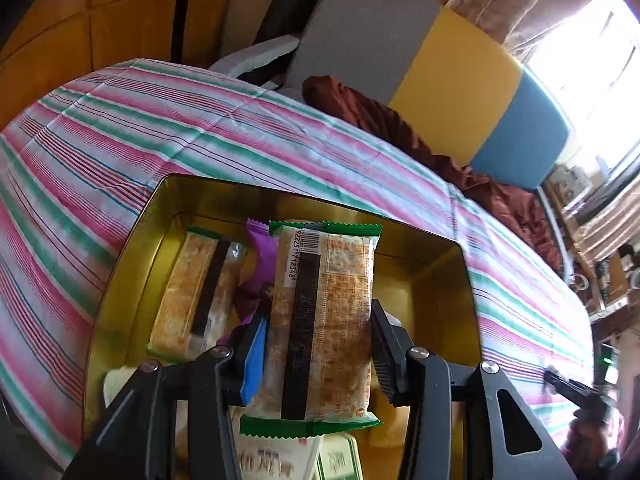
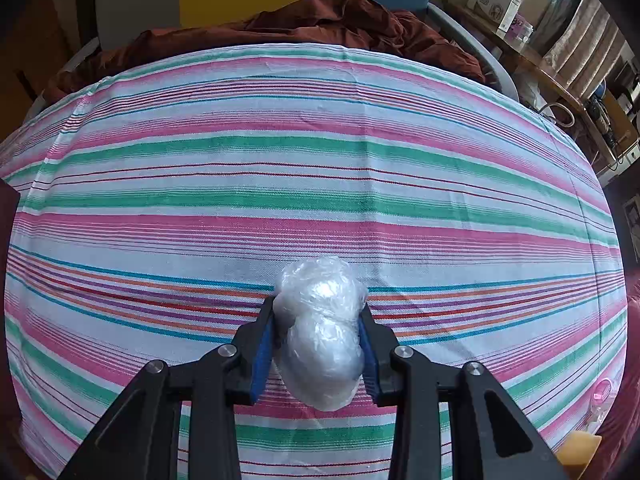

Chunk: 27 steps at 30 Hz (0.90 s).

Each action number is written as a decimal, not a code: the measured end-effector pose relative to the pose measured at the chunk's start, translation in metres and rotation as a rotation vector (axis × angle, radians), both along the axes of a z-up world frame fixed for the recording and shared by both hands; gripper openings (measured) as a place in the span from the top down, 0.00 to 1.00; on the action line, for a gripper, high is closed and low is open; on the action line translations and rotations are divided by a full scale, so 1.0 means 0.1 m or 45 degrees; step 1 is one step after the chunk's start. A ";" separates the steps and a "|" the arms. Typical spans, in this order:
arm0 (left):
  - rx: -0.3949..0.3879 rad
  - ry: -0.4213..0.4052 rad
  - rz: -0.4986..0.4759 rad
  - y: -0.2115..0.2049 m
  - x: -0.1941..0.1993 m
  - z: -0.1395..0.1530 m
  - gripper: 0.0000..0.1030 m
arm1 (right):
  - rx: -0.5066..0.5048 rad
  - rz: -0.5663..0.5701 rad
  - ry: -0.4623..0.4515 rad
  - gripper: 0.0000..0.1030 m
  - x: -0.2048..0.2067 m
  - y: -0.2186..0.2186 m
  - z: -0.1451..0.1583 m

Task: Organize objects
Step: 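Carry the cracker packet into the gold tray and open the left gripper, then carry the white wrapped ball into the tray and open the right gripper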

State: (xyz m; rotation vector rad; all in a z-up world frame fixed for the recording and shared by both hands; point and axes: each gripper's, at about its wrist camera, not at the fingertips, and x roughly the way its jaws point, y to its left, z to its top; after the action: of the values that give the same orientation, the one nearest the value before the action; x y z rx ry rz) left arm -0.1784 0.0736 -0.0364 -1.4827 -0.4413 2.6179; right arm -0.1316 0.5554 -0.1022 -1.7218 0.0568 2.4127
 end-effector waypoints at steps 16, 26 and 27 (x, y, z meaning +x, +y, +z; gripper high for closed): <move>-0.115 0.026 -0.072 0.16 0.03 -0.09 0.50 | 0.017 -0.004 0.005 0.65 0.11 -0.04 0.09; -0.204 0.252 -0.065 0.00 0.73 0.29 0.34 | -0.098 0.106 0.114 0.65 0.29 -0.59 0.46; -0.220 0.274 -0.062 -0.01 0.82 0.31 0.32 | -0.118 0.145 0.139 0.65 0.33 -0.73 0.54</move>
State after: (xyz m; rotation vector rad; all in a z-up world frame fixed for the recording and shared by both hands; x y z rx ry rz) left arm -0.0966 0.0725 -0.0056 -1.2159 -0.1604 2.7958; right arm -0.0983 0.4828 -0.0486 -1.6719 0.0879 2.6251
